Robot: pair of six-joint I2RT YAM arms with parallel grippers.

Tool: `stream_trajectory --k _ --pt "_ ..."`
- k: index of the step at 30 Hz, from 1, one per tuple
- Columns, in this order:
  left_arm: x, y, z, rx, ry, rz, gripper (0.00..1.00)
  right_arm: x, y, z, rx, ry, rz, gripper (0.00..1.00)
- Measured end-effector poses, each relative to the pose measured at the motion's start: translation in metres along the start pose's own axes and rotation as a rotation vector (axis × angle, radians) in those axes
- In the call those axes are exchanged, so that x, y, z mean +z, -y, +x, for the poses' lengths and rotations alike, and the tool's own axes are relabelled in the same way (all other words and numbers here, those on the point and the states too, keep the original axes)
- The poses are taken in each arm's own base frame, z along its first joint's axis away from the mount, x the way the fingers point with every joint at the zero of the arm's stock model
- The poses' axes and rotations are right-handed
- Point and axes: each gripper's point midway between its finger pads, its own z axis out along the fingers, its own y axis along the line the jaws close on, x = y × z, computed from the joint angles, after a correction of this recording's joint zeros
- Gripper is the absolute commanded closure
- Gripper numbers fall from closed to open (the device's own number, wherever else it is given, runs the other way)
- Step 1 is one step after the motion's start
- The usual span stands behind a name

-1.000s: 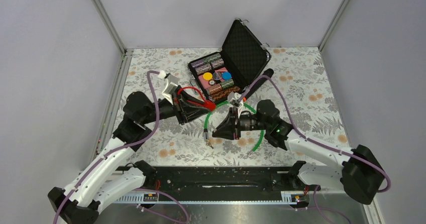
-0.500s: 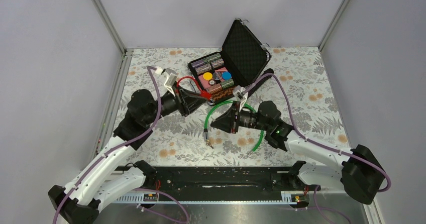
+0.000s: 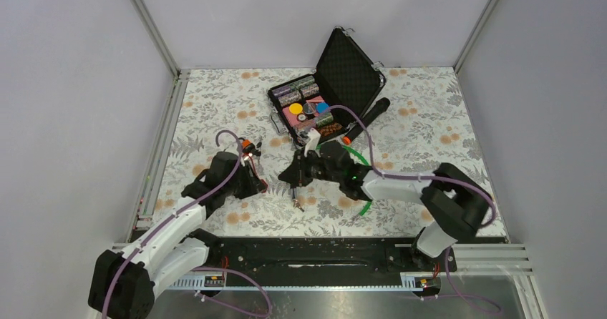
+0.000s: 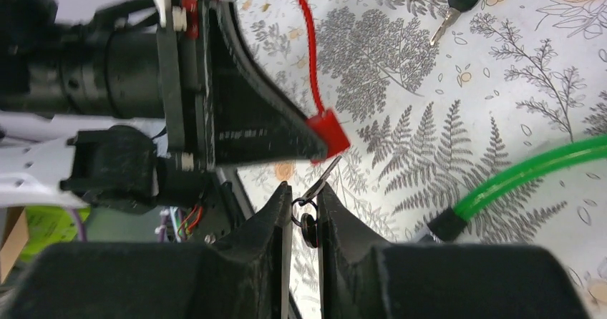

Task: Lock with the key
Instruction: Place the key at the center of the board.

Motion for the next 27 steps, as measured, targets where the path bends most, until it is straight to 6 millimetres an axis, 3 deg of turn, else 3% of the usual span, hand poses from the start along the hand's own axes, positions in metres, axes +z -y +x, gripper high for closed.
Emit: stream_trajectory --k 3,6,13,18,20,24,27 --pt "0.003 -0.016 0.015 -0.038 -0.036 -0.047 0.82 0.028 0.007 0.007 0.011 -0.016 0.044 1.00" --pt "0.004 -0.023 0.018 -0.059 -0.031 -0.071 0.82 0.053 0.016 0.015 0.016 -0.037 0.078 1.00" --pt "0.004 -0.042 0.025 -0.111 -0.003 -0.130 0.78 0.086 0.034 0.047 0.025 -0.123 0.133 1.00" --pt "0.006 -0.055 0.033 -0.152 -0.016 -0.171 0.40 0.099 0.039 0.067 0.026 -0.174 0.146 1.00" --pt "0.006 -0.056 0.032 -0.166 -0.007 -0.178 0.34 0.102 0.041 0.075 0.026 -0.204 0.157 1.00" --pt "-0.001 -0.064 0.027 -0.192 0.040 -0.218 0.30 0.104 0.039 0.082 0.019 -0.254 0.170 0.88" --pt "-0.013 -0.068 0.014 -0.218 0.136 -0.237 0.28 0.105 0.034 0.081 0.010 -0.279 0.168 0.68"
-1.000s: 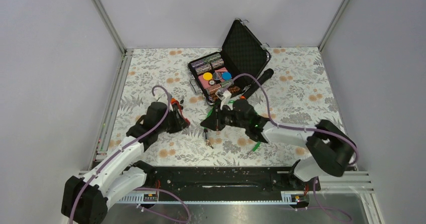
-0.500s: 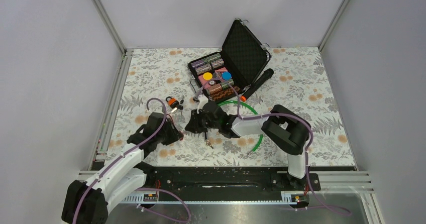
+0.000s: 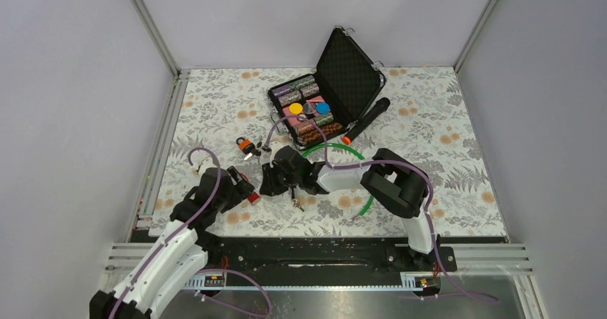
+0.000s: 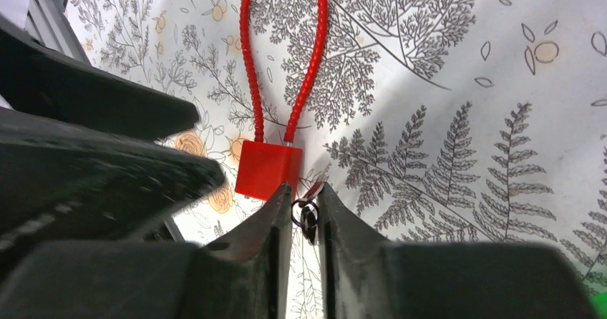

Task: Lock with the key
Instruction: Place the key at the center of the board, then pick up the lock from the center of the board.

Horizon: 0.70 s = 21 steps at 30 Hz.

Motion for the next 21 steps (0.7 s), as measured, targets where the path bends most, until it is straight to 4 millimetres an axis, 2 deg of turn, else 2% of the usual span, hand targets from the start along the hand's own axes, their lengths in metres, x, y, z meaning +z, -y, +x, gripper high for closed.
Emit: stream_trajectory --k 1,3,6,11,14,16,18,21 --pt "-0.003 -0.001 -0.005 -0.012 0.029 -0.001 0.28 -0.001 -0.001 0.000 -0.002 -0.007 0.000 0.59" --pt "-0.010 -0.002 -0.014 -0.032 0.082 -0.002 0.28 -0.005 0.001 0.005 -0.009 -0.031 0.011 0.48" --pt "-0.018 -0.003 -0.025 -0.052 0.133 -0.013 0.28 -0.017 0.002 0.007 -0.017 -0.047 0.037 0.39" --pt "-0.025 0.000 -0.035 -0.057 0.167 -0.022 0.25 -0.056 -0.004 -0.010 -0.032 -0.002 0.088 0.37" --pt "-0.027 0.002 -0.037 -0.052 0.170 -0.016 0.18 -0.081 -0.003 -0.028 -0.029 0.072 0.157 0.38" --pt "-0.028 0.003 -0.037 -0.039 0.168 -0.008 0.07 -0.096 0.005 -0.035 -0.016 0.108 0.225 0.38" --pt "-0.029 0.006 -0.037 -0.021 0.166 0.007 0.02 -0.106 0.016 -0.037 0.000 0.128 0.301 0.39" --pt "-0.030 0.012 -0.038 -0.002 0.166 0.040 0.01 -0.110 0.037 -0.028 0.021 0.109 0.409 0.39"
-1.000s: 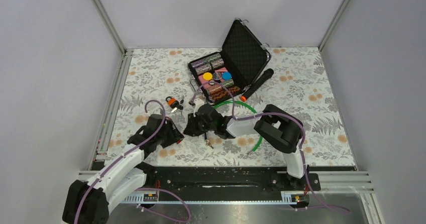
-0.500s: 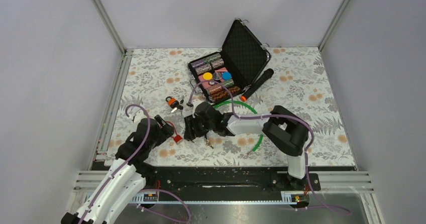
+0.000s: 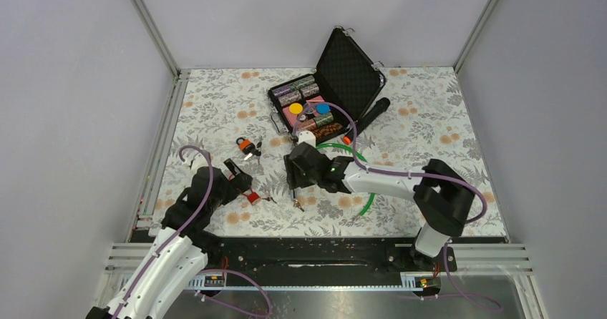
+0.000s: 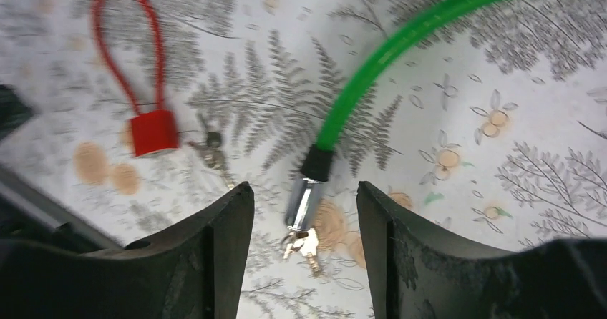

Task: Lock with the key
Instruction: Pick up the lock from the center of the board.

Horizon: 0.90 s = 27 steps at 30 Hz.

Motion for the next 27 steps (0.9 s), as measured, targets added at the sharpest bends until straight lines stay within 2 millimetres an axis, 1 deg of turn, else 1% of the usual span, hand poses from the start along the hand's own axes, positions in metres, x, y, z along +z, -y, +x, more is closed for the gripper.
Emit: stream_trajectory --k 4,8,10,12,14,17,20,22,23,25,27 --pt "-0.002 0.009 -0.002 0.023 0.006 0.047 0.01 0.019 0.024 0.021 -0.004 -0.069 0.128 0.39" --pt "-0.003 0.013 -0.004 0.035 0.014 0.076 0.01 0.036 0.034 0.037 -0.020 -0.131 0.191 0.39" --pt "-0.004 0.017 -0.005 0.037 0.012 0.093 0.01 0.044 0.034 0.039 -0.022 -0.143 0.206 0.40" --pt "-0.004 0.022 -0.004 0.043 0.003 0.117 0.01 0.050 0.033 0.037 -0.019 -0.140 0.213 0.39" --pt "-0.003 0.030 0.000 0.053 -0.020 0.156 0.02 0.051 0.033 0.036 -0.012 -0.135 0.218 0.39" --pt "0.002 0.037 0.009 0.067 -0.072 0.189 0.03 0.052 0.036 0.032 0.003 -0.113 0.242 0.39" --pt "0.008 0.038 0.017 0.073 -0.109 0.196 0.03 0.051 0.038 0.021 0.010 -0.086 0.286 0.48" --pt "0.010 0.037 0.022 0.074 -0.126 0.195 0.03 0.054 0.036 0.009 0.016 -0.067 0.312 0.49" --pt "0.010 0.037 0.022 0.074 -0.128 0.197 0.03 0.058 0.033 0.002 0.023 -0.053 0.324 0.49" --pt "0.009 0.038 0.021 0.073 -0.123 0.204 0.03 0.062 0.031 -0.006 0.037 -0.033 0.339 0.50" --pt "0.008 0.040 0.018 0.072 -0.110 0.216 0.03 0.065 0.033 -0.006 0.051 -0.032 0.364 0.50"
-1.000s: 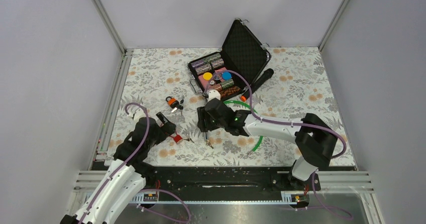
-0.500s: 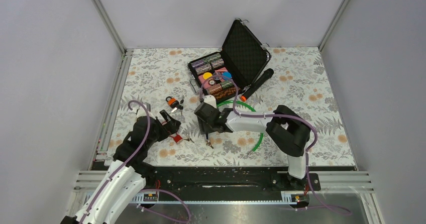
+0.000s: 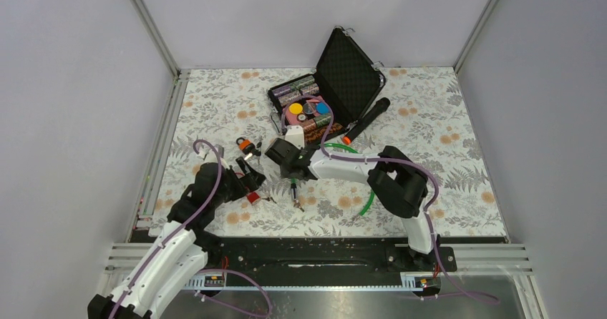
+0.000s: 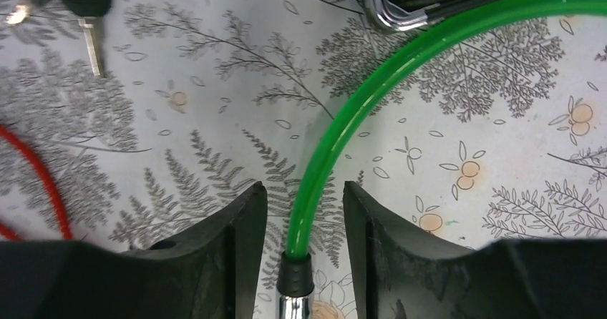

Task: Lock with the key
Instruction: Pick up the lock from the center of the board.

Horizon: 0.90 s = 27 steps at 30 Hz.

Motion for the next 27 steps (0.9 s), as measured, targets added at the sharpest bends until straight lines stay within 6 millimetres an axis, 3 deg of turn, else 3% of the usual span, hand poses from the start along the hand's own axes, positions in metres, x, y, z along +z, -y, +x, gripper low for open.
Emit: stream_trajectory --k 5,8,11,16,21,27 --pt "-0.002 0.002 -0.003 0.001 0.019 0.007 0.03 0.013 0.016 0.017 0.011 -0.037 0.094 0.52" --pt "-0.002 0.002 -0.004 0.001 0.021 0.008 0.03 0.015 0.021 0.020 0.019 -0.039 0.124 0.66" --pt "-0.002 0.002 -0.004 0.002 0.022 0.011 0.03 0.018 0.019 0.017 0.027 -0.035 0.131 0.71" --pt "-0.003 0.010 -0.003 0.014 0.014 0.056 0.03 0.020 0.018 0.015 0.062 -0.033 0.134 1.00" --pt "-0.001 0.024 0.004 0.028 -0.017 0.147 0.03 0.017 0.023 0.017 0.128 -0.020 0.122 1.00" --pt "0.009 0.035 0.020 0.036 -0.091 0.233 0.03 -0.009 0.043 0.017 0.201 0.003 0.101 1.00"
